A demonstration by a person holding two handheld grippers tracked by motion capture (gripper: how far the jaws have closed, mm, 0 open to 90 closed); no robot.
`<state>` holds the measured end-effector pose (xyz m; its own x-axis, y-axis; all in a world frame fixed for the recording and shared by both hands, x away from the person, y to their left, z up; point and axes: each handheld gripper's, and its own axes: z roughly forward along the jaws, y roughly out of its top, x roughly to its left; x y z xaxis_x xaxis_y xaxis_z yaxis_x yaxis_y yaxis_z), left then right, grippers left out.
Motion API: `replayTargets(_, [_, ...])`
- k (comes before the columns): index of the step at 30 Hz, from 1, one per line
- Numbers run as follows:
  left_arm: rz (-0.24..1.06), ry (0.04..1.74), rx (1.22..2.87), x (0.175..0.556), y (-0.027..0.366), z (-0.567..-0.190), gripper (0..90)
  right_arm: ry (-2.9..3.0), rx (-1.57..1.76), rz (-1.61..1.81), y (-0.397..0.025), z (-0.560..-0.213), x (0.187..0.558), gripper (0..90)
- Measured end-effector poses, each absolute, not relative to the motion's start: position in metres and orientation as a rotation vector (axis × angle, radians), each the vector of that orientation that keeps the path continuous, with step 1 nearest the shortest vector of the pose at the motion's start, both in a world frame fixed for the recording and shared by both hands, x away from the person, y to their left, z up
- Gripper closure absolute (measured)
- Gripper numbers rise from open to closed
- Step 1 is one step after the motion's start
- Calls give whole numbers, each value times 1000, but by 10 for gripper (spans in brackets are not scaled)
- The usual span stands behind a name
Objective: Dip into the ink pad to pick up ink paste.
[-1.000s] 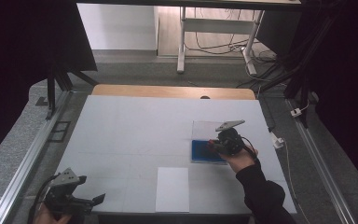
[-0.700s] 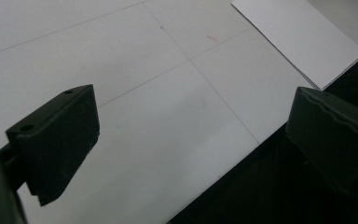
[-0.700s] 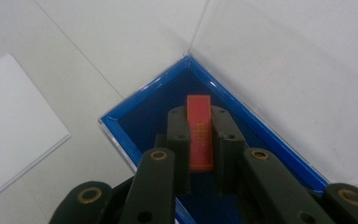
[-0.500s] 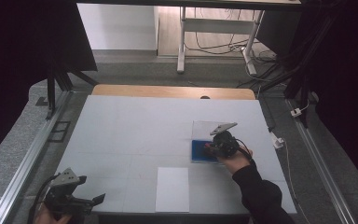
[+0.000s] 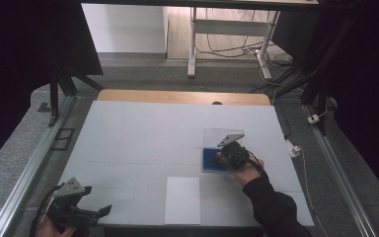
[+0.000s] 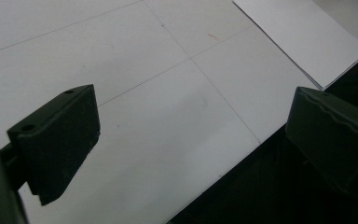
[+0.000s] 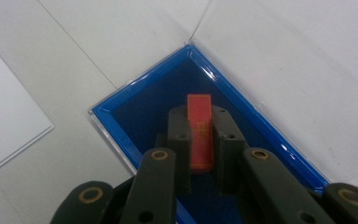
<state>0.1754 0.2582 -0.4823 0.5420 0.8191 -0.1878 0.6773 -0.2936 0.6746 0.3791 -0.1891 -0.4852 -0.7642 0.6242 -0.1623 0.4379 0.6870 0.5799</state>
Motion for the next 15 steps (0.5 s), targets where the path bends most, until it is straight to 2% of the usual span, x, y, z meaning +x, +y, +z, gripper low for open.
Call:
replayTargets(9, [245, 1209, 2051, 176, 258, -482, 35, 2582, 981, 911, -207, -488, 390, 806])
replayTargets(15, [245, 1212, 2054, 176, 258, -482, 36, 2579, 959, 888, -204, -488, 388, 806])
